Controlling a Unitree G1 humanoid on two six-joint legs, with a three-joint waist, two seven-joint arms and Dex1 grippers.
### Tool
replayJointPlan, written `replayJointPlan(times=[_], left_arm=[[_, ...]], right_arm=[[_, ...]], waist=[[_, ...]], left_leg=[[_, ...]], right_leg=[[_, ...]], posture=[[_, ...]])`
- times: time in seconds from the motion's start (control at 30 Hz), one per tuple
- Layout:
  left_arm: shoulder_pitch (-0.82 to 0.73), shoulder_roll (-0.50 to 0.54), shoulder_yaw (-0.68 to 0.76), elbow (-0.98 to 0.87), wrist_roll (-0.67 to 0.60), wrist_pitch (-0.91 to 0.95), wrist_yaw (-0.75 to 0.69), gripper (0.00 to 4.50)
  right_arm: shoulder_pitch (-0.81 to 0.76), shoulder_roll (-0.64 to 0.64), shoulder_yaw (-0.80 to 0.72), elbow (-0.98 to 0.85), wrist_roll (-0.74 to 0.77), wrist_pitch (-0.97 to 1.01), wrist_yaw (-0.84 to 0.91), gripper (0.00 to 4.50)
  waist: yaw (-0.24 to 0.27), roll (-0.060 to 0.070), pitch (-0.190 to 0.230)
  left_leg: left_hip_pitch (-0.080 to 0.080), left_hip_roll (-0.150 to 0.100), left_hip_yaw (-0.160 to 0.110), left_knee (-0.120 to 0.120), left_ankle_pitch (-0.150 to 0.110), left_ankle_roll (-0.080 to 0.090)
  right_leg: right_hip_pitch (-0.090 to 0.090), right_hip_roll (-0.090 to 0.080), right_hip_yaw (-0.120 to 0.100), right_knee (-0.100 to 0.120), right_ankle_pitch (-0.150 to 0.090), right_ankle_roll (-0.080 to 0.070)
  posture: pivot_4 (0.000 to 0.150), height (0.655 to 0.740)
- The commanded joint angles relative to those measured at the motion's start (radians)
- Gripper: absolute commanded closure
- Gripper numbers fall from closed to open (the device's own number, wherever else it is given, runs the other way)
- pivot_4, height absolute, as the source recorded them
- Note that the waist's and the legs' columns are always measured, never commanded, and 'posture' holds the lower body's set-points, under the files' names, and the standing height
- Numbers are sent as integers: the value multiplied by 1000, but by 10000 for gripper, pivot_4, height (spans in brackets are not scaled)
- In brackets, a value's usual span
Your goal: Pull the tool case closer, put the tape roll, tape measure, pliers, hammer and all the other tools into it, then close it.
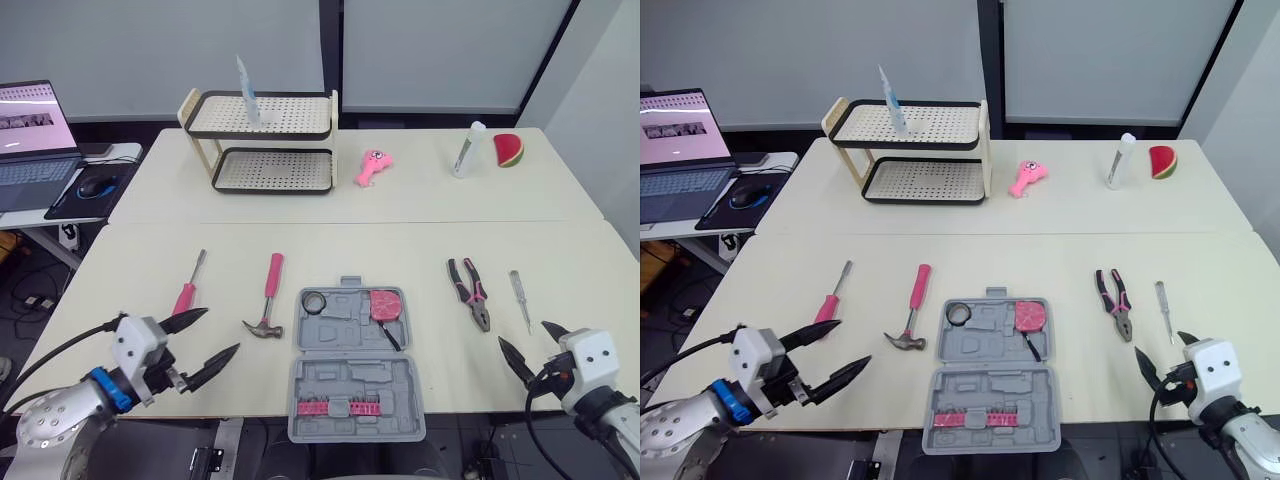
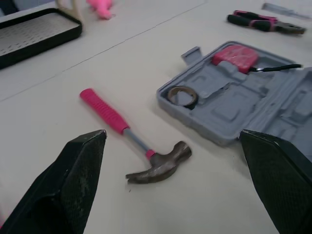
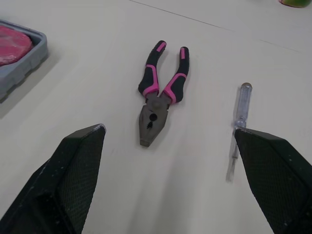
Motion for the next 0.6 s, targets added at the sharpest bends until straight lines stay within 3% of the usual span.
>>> replayJointPlan(times=[0.03, 0.23, 0.6], left_arm=[[-42, 44, -48, -74, -40, 23, -64, 0], [-187, 93, -151, -147, -85, 116, -107, 0], [-335, 121, -233, -203, -128, 251, -112, 0]], right_arm=[[-28, -16, 47, -51, -23, 26, -20, 361], [-184, 26, 148, 27, -127, 130, -171, 361], [-363, 121, 162, 197, -121, 270, -312, 361]], waist=[[0, 0, 0], [-1, 0, 0], [-2, 2, 1]], left_leg=[[0, 0, 0, 0, 0, 0], [0, 0, 0, 0, 0, 0], [-1, 1, 0, 0, 0, 0]], right_leg=[[0, 0, 0, 0, 0, 0], [0, 5, 0, 0, 0, 0], [-1, 6, -1, 0, 0, 0]], posture=[[1500, 7356], [1500, 7356], [1500, 7356]])
